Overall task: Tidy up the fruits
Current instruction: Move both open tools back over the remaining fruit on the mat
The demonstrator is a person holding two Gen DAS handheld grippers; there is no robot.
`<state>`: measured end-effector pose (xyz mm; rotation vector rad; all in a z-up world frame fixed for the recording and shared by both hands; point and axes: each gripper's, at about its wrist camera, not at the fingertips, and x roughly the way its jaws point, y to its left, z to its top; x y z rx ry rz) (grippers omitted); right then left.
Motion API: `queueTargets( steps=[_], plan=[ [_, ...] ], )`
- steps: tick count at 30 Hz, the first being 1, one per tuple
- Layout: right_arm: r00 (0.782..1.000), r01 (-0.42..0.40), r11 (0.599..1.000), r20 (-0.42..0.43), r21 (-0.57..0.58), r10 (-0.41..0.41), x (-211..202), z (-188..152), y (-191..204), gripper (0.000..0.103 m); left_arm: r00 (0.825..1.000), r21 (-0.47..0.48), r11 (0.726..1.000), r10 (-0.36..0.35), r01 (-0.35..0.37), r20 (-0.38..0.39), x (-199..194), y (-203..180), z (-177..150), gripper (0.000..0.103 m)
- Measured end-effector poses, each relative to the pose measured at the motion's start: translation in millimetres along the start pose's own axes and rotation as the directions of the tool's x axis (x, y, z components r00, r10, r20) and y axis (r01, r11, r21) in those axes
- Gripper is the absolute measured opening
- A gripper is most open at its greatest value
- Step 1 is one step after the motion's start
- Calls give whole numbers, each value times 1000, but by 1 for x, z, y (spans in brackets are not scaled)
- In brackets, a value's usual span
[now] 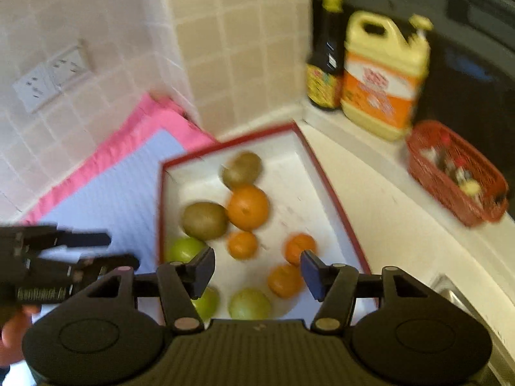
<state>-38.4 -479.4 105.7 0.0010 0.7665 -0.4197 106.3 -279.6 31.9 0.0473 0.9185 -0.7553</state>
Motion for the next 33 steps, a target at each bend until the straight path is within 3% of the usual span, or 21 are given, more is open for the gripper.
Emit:
queueTargets(
  steps=[5, 8, 13, 19, 24, 27, 33],
  plan=[
    [995, -87, 994, 35, -64, 89, -5, 17, 56, 65, 993, -96, 990, 105, -99, 54, -61, 53, -34, 74],
    [989, -137, 984, 34, -113, 141, -1, 20, 97, 65, 981, -172, 970, 185, -172, 61, -98, 95, -57, 74],
    [978, -202, 960, 12, -193, 208, 3, 19, 162, 66, 943, -296, 908, 327, -296, 60, -159, 162, -99, 74],
    [964, -259, 935, -13, -242, 264, 7, 14, 228, 69, 905, -428, 824, 424, -370, 35, -209, 219, -157, 74],
    [947, -322, 913, -64, -249, 316, 27, 2, 277, 69, 896, -514, 771, 444, -375, 13, -229, 244, -198, 74],
    [935, -353, 908, -107, -226, 337, 47, -10, 299, 69, 901, -527, 769, 434, -363, 13, -234, 252, -215, 74],
    [926, -343, 916, -239, -209, 292, 102, -45, 331, 69, 926, -480, 809, 377, -340, -20, -216, 255, -242, 75]
  ],
)
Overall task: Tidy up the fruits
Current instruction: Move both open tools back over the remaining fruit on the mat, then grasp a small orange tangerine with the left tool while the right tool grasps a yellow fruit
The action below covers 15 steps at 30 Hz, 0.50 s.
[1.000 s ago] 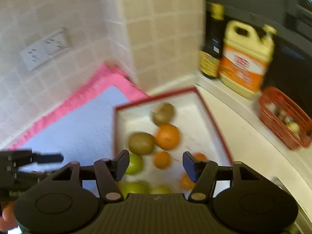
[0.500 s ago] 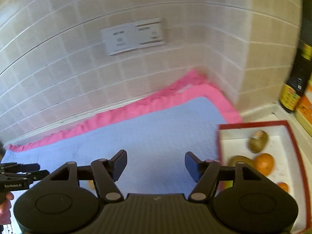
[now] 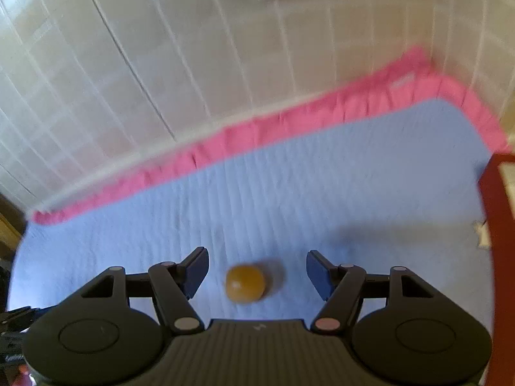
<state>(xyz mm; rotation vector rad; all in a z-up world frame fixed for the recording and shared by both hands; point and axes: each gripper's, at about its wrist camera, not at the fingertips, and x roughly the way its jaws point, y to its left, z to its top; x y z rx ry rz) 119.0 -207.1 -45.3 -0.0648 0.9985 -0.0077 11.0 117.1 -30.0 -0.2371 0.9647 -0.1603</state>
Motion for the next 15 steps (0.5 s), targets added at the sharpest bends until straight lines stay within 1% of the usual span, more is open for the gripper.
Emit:
queueTargets(
  steps=[2, 5, 7, 12, 15],
  plan=[
    [999, 5, 1000, -33, 3, -5, 16, -6, 3, 69, 1000, 15, 1000, -10, 10, -11, 8, -2, -7, 75],
    [998, 3, 1000, -57, 1, -3, 32, -11, 6, 69, 997, 29, 997, -64, 65, -33, 22, -6, -14, 75],
    [998, 7, 1000, -66, -7, -8, 39, -12, 9, 69, 995, 42, 996, -83, 85, -52, 34, -12, -15, 75],
    [997, 15, 1000, -79, -24, -17, 52, -12, 12, 69, 997, 86, 995, -37, 43, -68, 54, -26, -15, 75],
    [995, 33, 999, -90, -16, -35, 62, -11, 10, 69, 998, 103, 994, -22, 28, -62, 59, -31, -15, 69]
  ],
)
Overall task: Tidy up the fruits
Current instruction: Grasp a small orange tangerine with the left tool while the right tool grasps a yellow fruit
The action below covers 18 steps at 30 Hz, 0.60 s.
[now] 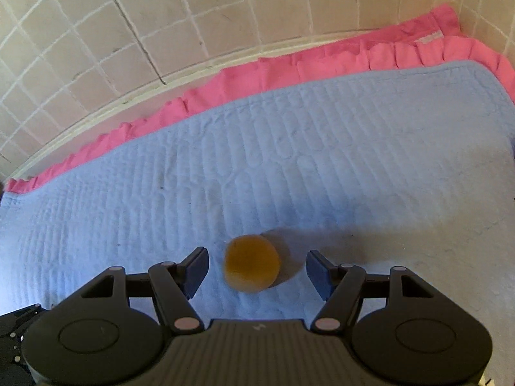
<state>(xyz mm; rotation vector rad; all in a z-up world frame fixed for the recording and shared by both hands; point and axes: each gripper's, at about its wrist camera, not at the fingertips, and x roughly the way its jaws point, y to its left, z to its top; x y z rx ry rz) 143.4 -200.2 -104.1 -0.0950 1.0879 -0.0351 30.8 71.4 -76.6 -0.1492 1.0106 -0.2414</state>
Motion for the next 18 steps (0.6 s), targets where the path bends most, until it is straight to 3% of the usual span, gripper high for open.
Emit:
queueTargets(
  steps=[3, 5, 8, 18],
  plan=[
    [1000, 12, 1000, -18, -2, -12, 8, 0, -1, 69, 1000, 25, 1000, 18, -18, 1, 4, -2, 4, 61],
    [999, 11, 1000, -33, -4, -11, 14, 0, 1, 69, 999, 35, 999, 32, -32, 4, 6, 0, 7, 42],
    [999, 6, 1000, -44, -3, -6, 19, -1, 4, 66, 999, 19, 999, 37, -37, 8, 7, 5, 10, 28],
    [998, 48, 998, -43, -29, -49, 24, -2, 9, 53, 999, 19, 999, 38, -39, 5, 4, 6, 8, 28]
  ],
)
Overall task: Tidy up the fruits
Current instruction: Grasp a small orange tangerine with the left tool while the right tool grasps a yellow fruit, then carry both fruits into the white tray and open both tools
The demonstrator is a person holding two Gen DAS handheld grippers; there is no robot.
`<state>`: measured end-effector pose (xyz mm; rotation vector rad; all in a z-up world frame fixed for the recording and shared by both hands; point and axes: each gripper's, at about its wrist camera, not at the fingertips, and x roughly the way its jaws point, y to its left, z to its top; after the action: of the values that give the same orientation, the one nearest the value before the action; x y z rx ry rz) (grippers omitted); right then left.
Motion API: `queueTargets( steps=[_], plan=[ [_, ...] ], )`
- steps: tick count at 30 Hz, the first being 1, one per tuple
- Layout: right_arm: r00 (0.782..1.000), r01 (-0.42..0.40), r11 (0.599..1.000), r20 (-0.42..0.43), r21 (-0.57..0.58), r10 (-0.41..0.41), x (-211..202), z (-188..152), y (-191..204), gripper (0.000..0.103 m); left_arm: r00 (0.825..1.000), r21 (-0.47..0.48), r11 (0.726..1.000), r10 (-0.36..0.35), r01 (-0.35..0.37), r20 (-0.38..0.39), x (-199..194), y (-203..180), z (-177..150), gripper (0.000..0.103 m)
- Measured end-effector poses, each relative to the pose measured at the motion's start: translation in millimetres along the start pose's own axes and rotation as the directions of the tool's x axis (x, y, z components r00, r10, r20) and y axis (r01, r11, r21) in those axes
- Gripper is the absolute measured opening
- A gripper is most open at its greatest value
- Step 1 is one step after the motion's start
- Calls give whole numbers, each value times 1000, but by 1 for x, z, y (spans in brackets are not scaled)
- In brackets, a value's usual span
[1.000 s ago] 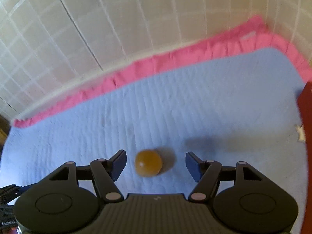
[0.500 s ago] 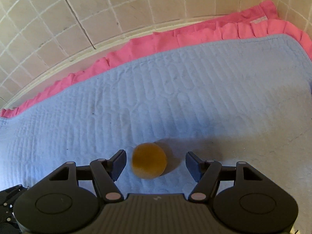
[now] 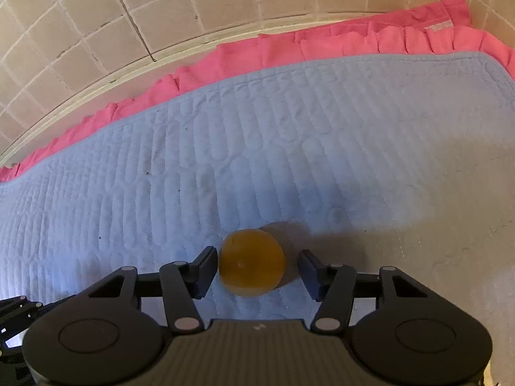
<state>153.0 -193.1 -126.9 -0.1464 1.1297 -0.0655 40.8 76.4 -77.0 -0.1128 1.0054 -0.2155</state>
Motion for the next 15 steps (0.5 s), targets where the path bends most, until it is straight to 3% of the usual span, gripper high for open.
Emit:
queueTargets(
  steps=[3, 5, 6, 9, 10, 15],
  plan=[
    [1000, -12, 1000, 6, -11, 12, -2, -1, 1, 45, 1000, 13, 1000, 11, -11, -3, 0, -4, -2, 32],
    [1000, -14, 1000, 6, -14, 15, -3, -2, 1, 44, 1000, 17, 1000, 10, -10, -7, 0, -6, -3, 47],
    [1000, -15, 1000, 7, -15, 15, -4, -2, 1, 43, 1000, 13, 1000, 8, -8, -3, 0, -6, -4, 49],
    [1000, -29, 1000, 12, -5, 29, -9, -4, -3, 42, 999, 13, 999, 45, -46, 19, 3, -11, -5, 35],
    [999, -33, 999, 14, -1, 33, -10, -5, -4, 42, 997, 30, 997, 70, -70, 23, 3, -14, -5, 26],
    [997, -60, 998, 51, 24, 59, -36, -11, -15, 42, 995, 46, 995, 83, -85, 48, -11, -22, 0, 26]
  ],
)
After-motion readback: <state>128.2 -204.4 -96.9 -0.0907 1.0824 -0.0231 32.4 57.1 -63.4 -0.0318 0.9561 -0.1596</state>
